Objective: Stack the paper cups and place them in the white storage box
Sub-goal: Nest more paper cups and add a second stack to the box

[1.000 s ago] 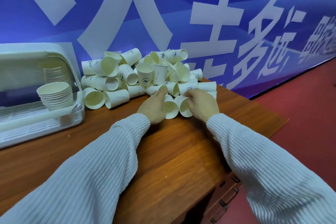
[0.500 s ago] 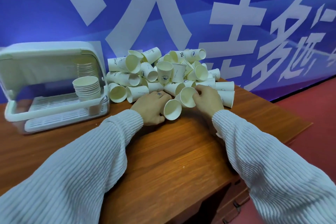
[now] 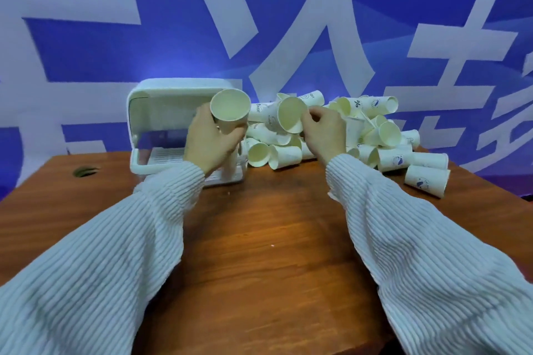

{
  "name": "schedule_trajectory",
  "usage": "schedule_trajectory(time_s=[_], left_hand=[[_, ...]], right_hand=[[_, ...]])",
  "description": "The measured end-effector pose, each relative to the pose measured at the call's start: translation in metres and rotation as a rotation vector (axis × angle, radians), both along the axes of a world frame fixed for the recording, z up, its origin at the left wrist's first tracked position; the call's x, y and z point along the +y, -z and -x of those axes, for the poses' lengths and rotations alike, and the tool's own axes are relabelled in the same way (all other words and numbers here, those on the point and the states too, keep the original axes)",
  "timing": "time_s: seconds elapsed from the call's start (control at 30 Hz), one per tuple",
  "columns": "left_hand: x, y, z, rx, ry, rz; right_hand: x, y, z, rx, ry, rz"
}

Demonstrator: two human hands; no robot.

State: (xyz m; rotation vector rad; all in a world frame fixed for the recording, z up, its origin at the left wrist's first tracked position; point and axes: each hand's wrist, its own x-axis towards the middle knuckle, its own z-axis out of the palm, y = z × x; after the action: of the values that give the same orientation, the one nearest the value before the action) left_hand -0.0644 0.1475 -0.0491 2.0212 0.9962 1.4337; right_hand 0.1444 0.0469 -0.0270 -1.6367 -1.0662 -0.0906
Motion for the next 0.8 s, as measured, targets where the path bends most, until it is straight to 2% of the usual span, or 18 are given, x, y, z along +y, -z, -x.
schedule_trajectory(time_s=[0.1,0.23,0.33,0.53,0.8], left_hand=[[0.017,-0.005,0.035,-0.088,-0.106,0.057],[0.028,-0.005,0.064,-0.103,-0.143,0.092],[0.031,-0.003,0.075,-0.102,-0.115,0.084],[0.035,-0.004,0.078,0.026,-0.101,0.031],[0.053,-0.021,0.051,-0.026,-0.052,-0.010]], right_hand=[[0.035,-0.015,0.037,0.005,-0.066,0.050],[0.070,-0.022,0.073,-0.033,-0.178,0.161],[0.086,-0.020,0.085,-0.191,-0.132,0.306],[0.116,-0.013,0.093,-0.312,-0.094,0.605],[0.138,0.000,0.087,-0.404,-0.121,0.750]])
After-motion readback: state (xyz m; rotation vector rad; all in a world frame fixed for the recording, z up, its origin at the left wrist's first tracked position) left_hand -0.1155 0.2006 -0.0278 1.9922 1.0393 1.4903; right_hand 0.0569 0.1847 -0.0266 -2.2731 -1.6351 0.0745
